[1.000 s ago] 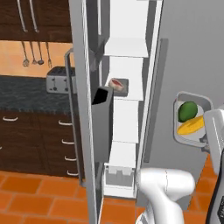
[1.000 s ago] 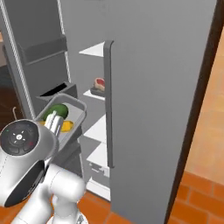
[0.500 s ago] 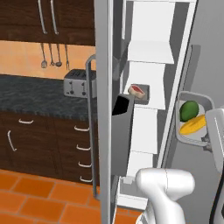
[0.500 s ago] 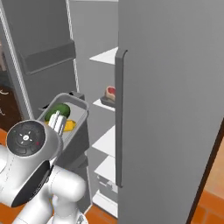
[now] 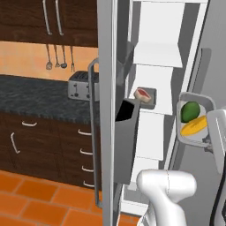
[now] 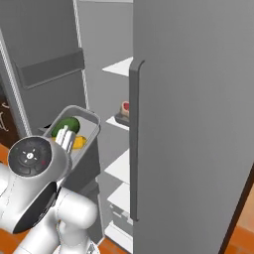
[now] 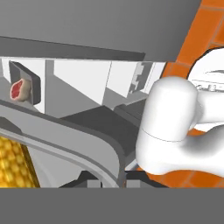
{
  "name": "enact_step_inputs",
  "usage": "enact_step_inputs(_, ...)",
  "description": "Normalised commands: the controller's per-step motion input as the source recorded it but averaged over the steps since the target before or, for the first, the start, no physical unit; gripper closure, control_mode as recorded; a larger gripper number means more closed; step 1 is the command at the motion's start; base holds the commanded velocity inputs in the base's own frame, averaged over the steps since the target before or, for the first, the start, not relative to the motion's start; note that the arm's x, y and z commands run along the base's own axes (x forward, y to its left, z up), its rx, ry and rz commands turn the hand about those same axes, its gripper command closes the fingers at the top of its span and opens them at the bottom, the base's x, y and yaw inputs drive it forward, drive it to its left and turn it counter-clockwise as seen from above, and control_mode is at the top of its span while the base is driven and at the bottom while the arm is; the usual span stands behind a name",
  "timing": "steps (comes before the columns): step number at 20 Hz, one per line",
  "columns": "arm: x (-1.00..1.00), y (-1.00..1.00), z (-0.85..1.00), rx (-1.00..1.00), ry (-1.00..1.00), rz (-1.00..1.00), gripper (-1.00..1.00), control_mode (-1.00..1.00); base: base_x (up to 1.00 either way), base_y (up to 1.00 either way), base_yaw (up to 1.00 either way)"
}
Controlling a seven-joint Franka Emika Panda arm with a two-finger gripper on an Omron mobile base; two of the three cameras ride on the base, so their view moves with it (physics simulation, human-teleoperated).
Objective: Take the meat container that has the steak and place it on the second highest rack of the freezer. Then take the vegetable container that has the corn and avocado and place it on the highest rack of the freezer.
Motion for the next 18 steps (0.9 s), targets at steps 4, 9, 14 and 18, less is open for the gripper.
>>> enact_step_inputs(4, 0.0, 0.0, 0.0, 0.0, 0.0, 0.0, 1.0, 1.0, 0.43, -0.11, 0.33)
enact_step_inputs(9, 0.0, 0.0, 0.0, 0.0, 0.0, 0.0, 1.0, 1.0, 0.13, 0.03, 0.15)
enact_step_inputs(14, 0.0, 0.03, 0.25, 0.0, -0.07, 0.0, 1.0, -1.0, 0.0, 0.03, 0.03)
enact_step_inputs(18, 0.0, 0.04, 0.77, 0.0, -0.15, -0.01, 1.0, -1.0, 0.0, 0.0, 0.0)
